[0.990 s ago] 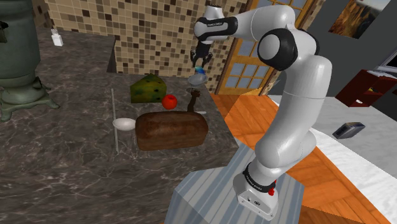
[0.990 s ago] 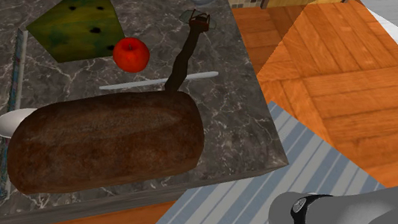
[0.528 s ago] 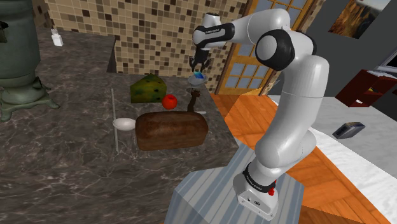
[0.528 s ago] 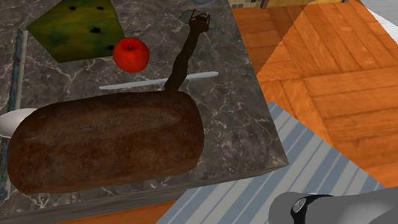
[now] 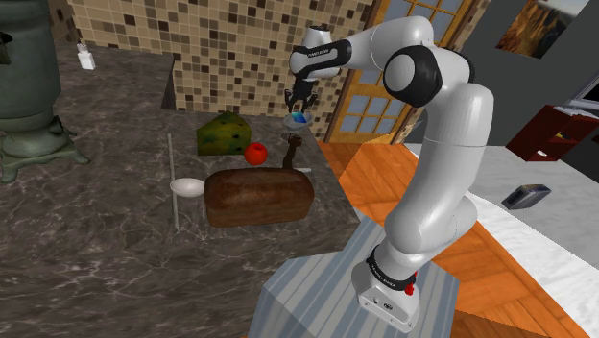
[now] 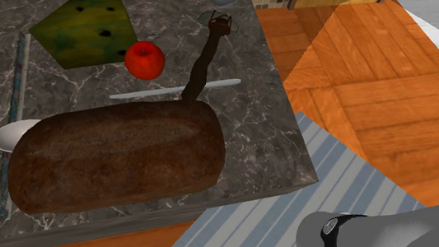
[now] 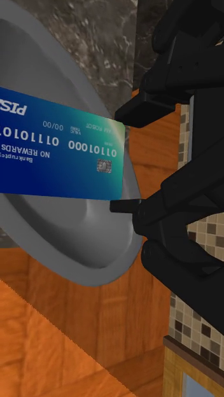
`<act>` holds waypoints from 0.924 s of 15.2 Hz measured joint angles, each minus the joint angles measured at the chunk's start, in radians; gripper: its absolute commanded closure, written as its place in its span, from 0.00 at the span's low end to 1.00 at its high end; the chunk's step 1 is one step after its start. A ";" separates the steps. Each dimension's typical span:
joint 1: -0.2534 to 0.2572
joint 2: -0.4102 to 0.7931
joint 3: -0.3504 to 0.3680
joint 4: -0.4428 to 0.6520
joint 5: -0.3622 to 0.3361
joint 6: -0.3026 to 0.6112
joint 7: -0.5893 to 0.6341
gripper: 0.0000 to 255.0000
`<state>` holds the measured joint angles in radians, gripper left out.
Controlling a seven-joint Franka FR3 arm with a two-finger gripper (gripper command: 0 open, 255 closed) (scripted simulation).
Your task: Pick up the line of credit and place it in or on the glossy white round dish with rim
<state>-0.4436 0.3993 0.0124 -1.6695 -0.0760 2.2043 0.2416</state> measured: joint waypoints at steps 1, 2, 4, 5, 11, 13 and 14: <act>0.000 0.000 0.000 0.000 0.000 0.000 0.000 1.00; 0.000 0.000 0.000 0.000 0.000 0.000 0.000 0.00; 0.000 0.000 0.000 0.000 0.000 0.000 0.000 0.00; 0.000 0.000 0.000 0.000 0.000 0.000 0.000 0.00; 0.003 -0.031 0.002 0.021 0.001 -0.051 0.002 0.00; 0.005 -0.055 0.003 0.029 0.003 -0.084 0.001 0.00; 0.004 -0.058 0.003 0.033 0.003 -0.091 -0.001 0.00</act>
<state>-0.4397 0.3410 0.0154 -1.6363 -0.0730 2.1138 0.2410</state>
